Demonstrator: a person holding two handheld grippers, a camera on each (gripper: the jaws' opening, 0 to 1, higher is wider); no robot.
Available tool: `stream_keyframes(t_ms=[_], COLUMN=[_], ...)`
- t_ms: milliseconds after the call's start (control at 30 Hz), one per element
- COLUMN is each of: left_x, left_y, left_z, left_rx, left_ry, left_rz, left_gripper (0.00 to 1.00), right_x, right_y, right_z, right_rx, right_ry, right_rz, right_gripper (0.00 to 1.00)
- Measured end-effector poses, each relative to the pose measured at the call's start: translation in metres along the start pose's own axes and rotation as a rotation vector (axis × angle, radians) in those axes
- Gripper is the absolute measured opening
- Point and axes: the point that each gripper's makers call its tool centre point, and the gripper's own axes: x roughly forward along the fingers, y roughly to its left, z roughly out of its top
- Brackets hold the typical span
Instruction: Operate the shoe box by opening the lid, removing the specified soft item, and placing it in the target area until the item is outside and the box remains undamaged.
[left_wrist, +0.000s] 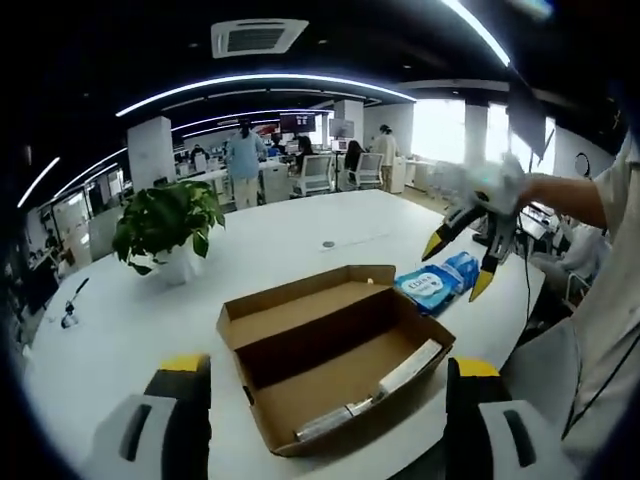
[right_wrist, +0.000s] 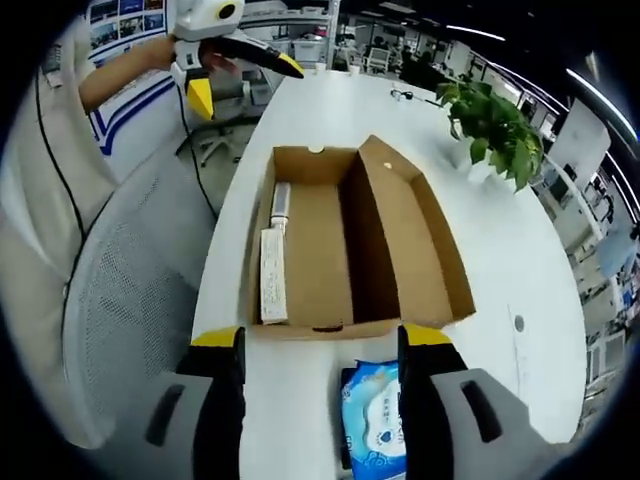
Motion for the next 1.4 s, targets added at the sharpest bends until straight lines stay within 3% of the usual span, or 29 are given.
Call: stream_keyframes(t_ms=[600, 967, 1400], left_x=[-0.007, 0.0, 0.004], left_y=[0.022, 0.02, 0.015], left_z=[-0.026, -0.036, -0.043], left_rx=[-0.053, -0.024, -0.019], left_ry=[0.021, 0.045, 0.079], left_rz=[0.058, 0.042, 0.03], left_gripper=[1.0, 1.0, 1.0], right_x=[0.062, 0.089, 0.105], right_y=[0.012, 0.018, 0.031], right_z=[-0.003, -0.009, -0.012], right_rx=[-0.076, -0.107, -0.064], right_ry=[0.08, 0.118, 0.127], right_rz=[0.131, 0.195, 0.26], right_gripper=[0.54, 0.51, 0.44])
